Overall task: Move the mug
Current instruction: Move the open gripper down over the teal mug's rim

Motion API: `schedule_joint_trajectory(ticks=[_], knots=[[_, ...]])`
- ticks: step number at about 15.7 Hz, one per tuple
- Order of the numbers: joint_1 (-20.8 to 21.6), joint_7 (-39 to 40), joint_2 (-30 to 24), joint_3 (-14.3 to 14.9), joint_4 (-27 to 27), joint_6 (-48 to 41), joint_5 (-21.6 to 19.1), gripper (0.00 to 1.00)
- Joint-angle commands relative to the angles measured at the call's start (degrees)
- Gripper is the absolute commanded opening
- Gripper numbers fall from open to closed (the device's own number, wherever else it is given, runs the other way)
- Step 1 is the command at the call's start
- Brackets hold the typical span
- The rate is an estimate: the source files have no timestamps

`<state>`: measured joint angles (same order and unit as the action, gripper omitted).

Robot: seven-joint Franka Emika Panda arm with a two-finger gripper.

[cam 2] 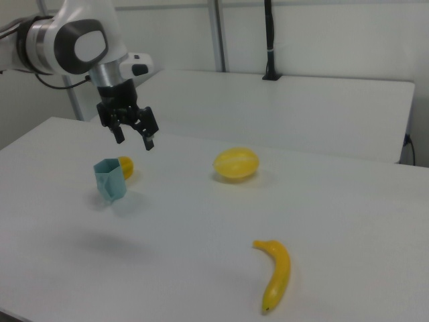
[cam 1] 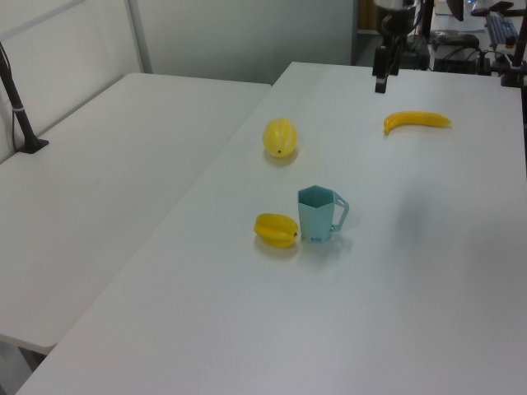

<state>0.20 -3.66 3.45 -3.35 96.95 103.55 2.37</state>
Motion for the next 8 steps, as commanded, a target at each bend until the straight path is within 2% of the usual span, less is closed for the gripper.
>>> schedule_joint_trajectory(ticks=[1, 5, 8], knots=[[7.1, 0.9, 0.2, 0.3, 4.6, 7.3, -0.8, 1.0], [13.8, 0.9, 3.3, 0.4, 7.1, 11.5, 0.1, 1.0], [16.9, 0.8, 5.4, 0.4, 10.6, 17.1, 1.2, 1.0]])
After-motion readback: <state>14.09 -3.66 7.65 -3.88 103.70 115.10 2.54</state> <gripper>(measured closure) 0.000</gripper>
